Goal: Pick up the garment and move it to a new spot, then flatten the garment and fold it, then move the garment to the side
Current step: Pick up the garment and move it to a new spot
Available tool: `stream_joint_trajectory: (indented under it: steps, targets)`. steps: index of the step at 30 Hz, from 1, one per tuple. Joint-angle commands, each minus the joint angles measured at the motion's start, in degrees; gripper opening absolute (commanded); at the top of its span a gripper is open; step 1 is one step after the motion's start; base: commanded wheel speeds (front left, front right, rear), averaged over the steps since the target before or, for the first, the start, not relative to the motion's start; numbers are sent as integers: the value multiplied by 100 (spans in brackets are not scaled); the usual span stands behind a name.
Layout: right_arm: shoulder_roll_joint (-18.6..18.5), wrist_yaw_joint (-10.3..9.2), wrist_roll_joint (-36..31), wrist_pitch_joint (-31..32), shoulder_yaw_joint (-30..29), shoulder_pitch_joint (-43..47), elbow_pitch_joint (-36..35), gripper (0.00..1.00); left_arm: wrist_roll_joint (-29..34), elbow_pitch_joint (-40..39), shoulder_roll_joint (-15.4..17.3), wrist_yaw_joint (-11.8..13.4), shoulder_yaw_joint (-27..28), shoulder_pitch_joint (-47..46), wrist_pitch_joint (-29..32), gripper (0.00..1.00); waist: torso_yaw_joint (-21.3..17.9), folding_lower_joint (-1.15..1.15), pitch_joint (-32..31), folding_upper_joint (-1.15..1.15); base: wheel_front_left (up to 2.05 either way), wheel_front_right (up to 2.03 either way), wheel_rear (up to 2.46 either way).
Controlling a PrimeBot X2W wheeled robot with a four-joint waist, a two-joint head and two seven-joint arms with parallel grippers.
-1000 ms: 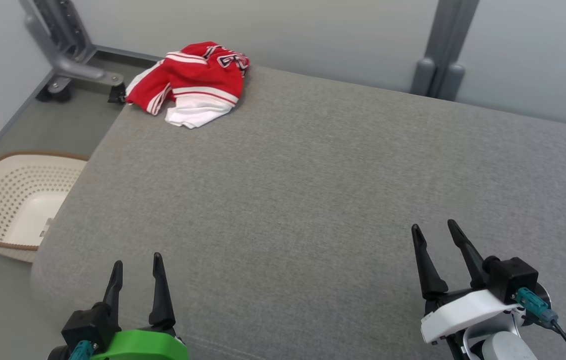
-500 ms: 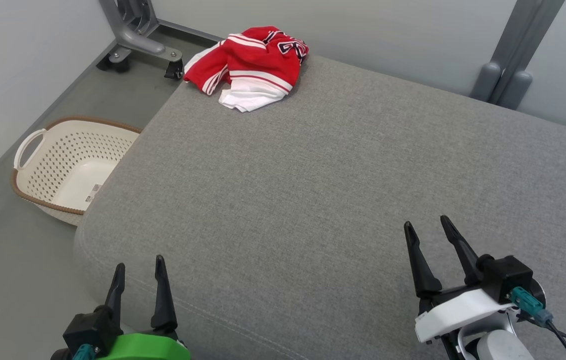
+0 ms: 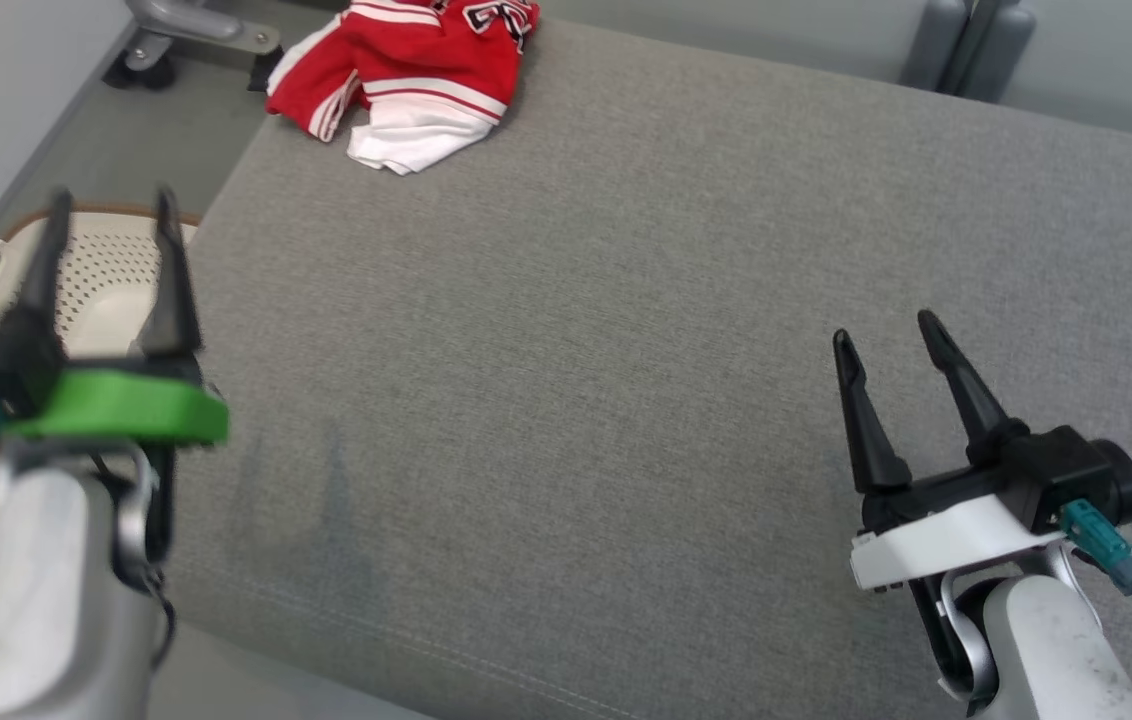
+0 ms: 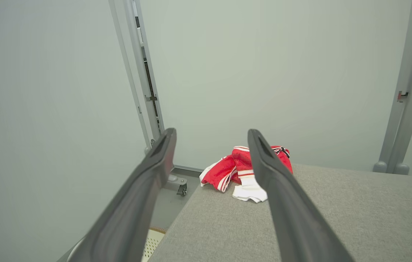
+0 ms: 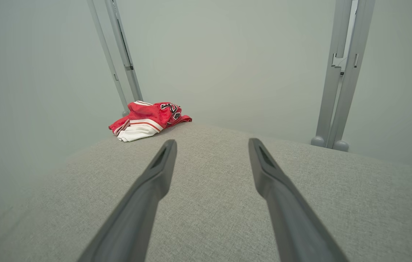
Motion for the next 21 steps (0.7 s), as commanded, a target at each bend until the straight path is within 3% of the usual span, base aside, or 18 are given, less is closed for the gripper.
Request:
stream_joint_trajectory:
  steps: [1, 11, 17, 21]
  targets:
    - [-25, -9, -107, 82, -58, -124, -212, 100, 17, 77, 138, -75, 46, -531, 198, 100, -648, 0, 772, 0, 0, 0, 0]
    - [-20, -9, -649, 688, -420, -222, -1930, 100, -34, 1747, 1325, -456, 249, -3445, 1667, 100, -1600, 0, 2195, 0, 0, 0, 0]
    - [-18, -9, -738, 765, -642, -86, -2566, 100, -328, 2744, 1324, -613, 85, -4311, 2607, 100, -1849, 0, 2739, 0, 0, 0, 0]
    - [-17, -9, -859, 820, -744, -43, -2859, 100, -398, 3194, 1229, -450, 96, -4646, 2859, 100, -1934, 0, 2996, 0, 0, 0, 0]
